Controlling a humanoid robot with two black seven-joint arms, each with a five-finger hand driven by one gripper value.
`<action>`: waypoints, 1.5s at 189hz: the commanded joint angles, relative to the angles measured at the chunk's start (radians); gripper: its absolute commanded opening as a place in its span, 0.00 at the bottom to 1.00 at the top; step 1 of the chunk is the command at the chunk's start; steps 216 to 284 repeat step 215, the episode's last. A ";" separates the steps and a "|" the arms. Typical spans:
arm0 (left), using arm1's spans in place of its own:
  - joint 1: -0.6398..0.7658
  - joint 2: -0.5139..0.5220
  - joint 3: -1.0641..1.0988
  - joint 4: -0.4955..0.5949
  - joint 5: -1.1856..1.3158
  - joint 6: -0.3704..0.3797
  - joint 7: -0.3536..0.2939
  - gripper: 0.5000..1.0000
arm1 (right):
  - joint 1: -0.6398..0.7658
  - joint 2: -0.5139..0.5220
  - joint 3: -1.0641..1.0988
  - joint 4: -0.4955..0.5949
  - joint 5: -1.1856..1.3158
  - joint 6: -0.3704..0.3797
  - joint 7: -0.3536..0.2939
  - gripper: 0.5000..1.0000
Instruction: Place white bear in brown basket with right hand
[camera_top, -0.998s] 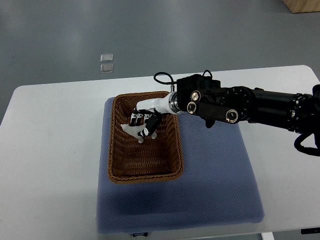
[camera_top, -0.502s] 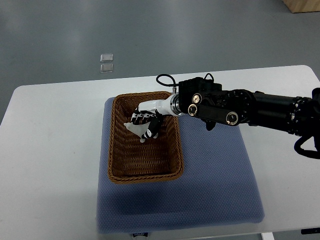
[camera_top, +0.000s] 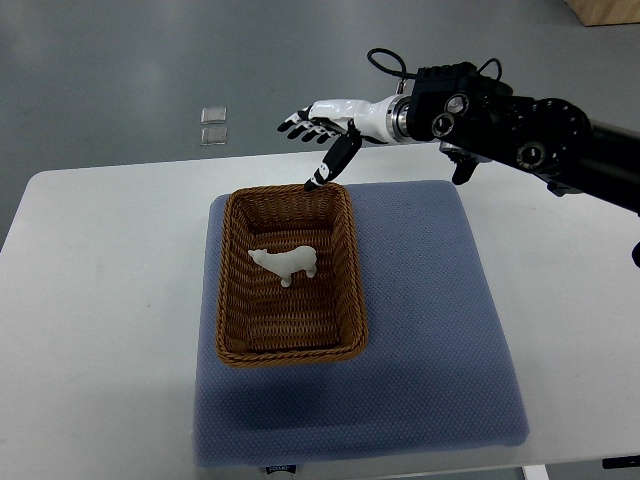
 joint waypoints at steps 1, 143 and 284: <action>0.000 0.000 0.000 -0.002 0.000 0.000 0.000 1.00 | -0.096 -0.037 0.204 -0.001 0.017 -0.021 0.003 0.79; 0.000 0.000 0.000 -0.005 0.001 0.000 0.002 1.00 | -0.599 0.144 0.968 -0.099 0.656 -0.151 0.230 0.84; 0.000 0.000 0.002 -0.011 0.003 0.000 0.000 1.00 | -0.608 0.155 0.968 -0.107 0.761 -0.145 0.236 0.85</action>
